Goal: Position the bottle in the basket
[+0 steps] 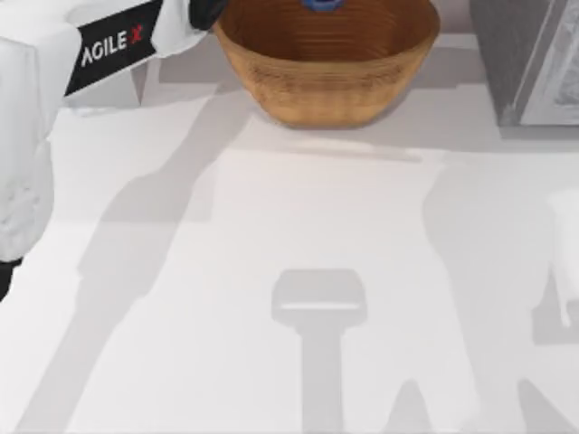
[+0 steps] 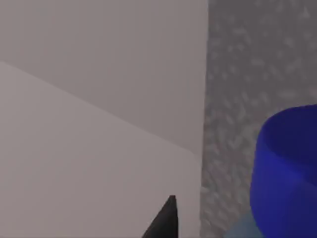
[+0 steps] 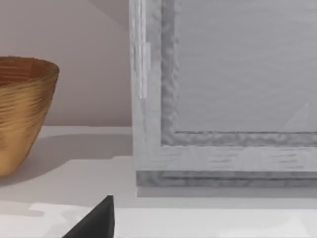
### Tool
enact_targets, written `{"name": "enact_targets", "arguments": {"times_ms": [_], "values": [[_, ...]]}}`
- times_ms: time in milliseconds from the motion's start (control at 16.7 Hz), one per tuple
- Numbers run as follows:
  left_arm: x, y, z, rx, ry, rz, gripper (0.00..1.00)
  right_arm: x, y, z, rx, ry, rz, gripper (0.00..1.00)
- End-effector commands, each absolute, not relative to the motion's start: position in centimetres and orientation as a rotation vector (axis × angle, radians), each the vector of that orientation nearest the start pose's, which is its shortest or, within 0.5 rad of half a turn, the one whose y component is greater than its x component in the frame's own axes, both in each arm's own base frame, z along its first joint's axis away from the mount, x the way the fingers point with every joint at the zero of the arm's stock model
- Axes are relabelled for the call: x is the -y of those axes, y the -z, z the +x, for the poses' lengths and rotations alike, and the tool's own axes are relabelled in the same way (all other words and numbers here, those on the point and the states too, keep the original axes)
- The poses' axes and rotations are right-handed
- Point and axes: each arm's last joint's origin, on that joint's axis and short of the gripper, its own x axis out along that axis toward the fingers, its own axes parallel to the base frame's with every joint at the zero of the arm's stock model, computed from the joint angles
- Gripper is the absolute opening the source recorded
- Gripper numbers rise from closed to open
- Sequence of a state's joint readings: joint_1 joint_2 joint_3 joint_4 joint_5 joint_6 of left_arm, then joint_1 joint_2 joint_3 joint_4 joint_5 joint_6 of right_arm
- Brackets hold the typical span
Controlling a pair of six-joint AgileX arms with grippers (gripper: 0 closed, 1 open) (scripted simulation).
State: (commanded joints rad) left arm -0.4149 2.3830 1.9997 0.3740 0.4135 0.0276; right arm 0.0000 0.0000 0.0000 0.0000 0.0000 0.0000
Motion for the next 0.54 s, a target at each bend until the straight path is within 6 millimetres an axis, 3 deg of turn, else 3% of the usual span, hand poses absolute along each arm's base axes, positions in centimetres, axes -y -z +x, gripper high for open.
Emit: {"name": "enact_targets", "arguments": {"times_ms": [180,540], "values": [[23.14,-24.45,51.39,0.001,0.801,0.015,0.98,0.12,-16.00,10.57,0.000,0.000,0.000,1.00],[23.14,-24.45,51.39,0.001,0.801,0.015,1.00,0.12,-16.00,10.57,0.000,0.000,0.000,1.00]]}}
